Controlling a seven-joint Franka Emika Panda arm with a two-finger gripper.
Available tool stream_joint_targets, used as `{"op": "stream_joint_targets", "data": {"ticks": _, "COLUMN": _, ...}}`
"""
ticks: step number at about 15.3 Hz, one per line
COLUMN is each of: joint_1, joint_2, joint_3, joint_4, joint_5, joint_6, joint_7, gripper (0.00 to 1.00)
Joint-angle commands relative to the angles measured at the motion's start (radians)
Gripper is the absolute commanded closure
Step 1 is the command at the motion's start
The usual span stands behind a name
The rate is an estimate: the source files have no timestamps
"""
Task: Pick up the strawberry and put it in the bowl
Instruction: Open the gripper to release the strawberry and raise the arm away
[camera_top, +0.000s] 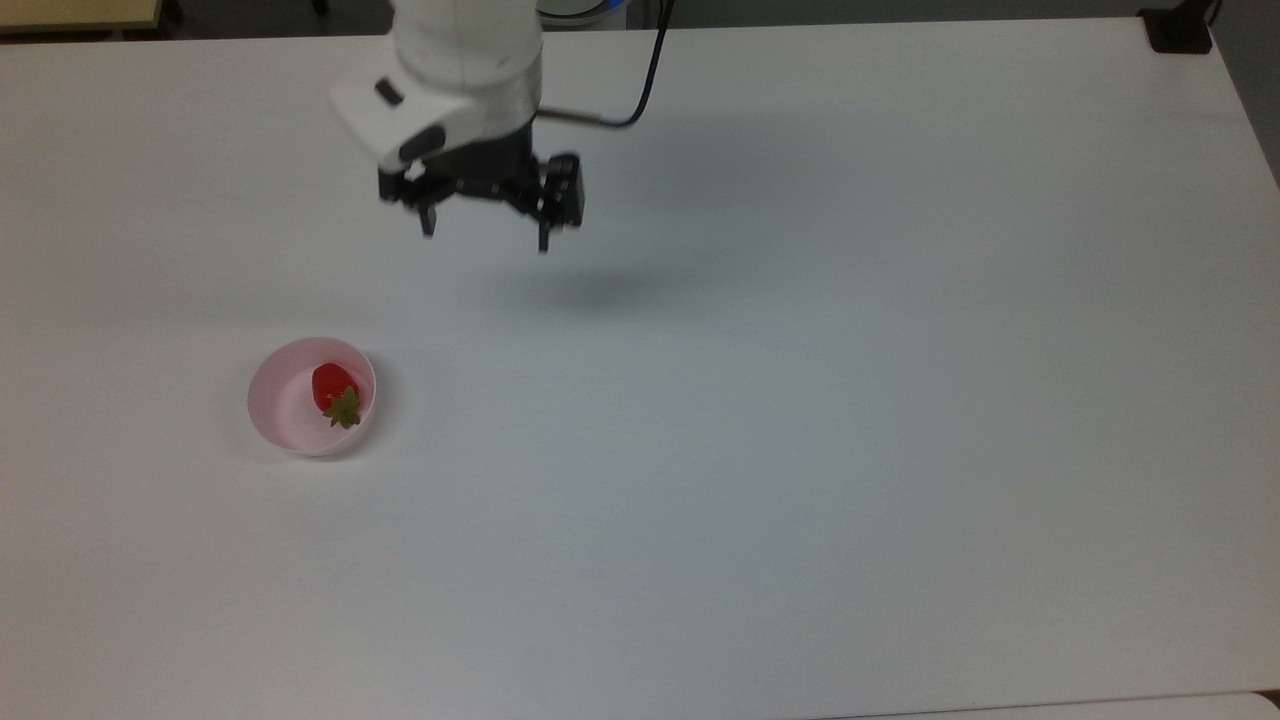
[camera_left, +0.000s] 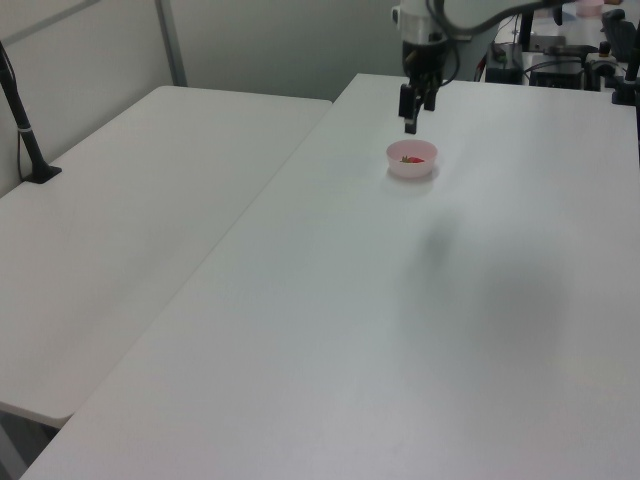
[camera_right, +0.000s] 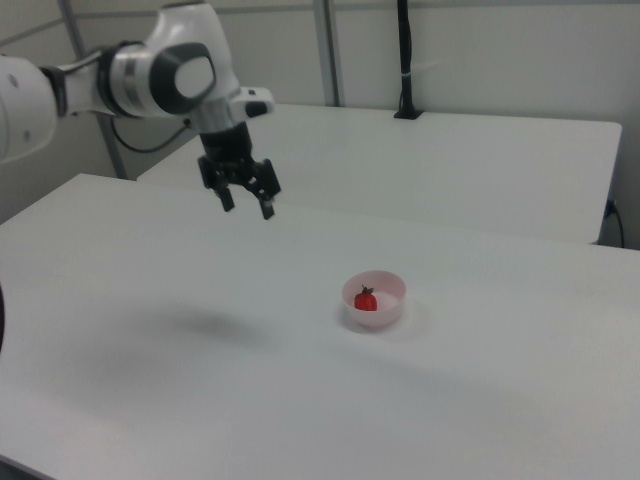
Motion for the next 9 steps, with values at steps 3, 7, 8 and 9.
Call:
{"op": "stream_joint_targets", "data": {"ticks": 3, "joint_1": 0.044, "joint_2": -0.182, "joint_3": -0.024, "joint_4": -0.078, "joint_5": 0.012, "joint_6": -0.148, "joint_7": 0.082, "gripper": 0.0}}
{"op": "stream_joint_targets", "data": {"ticks": 7, "joint_1": 0.033, "joint_2": -0.194, "joint_3": -0.024, "joint_4": -0.083, "joint_5": 0.009, "joint_6": -0.159, "joint_7": 0.082, "gripper": 0.0}}
{"op": "stream_joint_targets", "data": {"ticks": 8, "joint_1": 0.033, "joint_2": -0.194, "joint_3": -0.024, "joint_4": -0.083, "joint_5": 0.009, "joint_6": -0.173, "joint_7": 0.084, "gripper": 0.0}}
{"op": "stream_joint_targets", "data": {"ticks": 9, "joint_1": 0.034, "joint_2": -0.196, "joint_3": -0.024, "joint_4": -0.083, "joint_5": 0.009, "joint_6": -0.182, "joint_7": 0.084, "gripper": 0.0}}
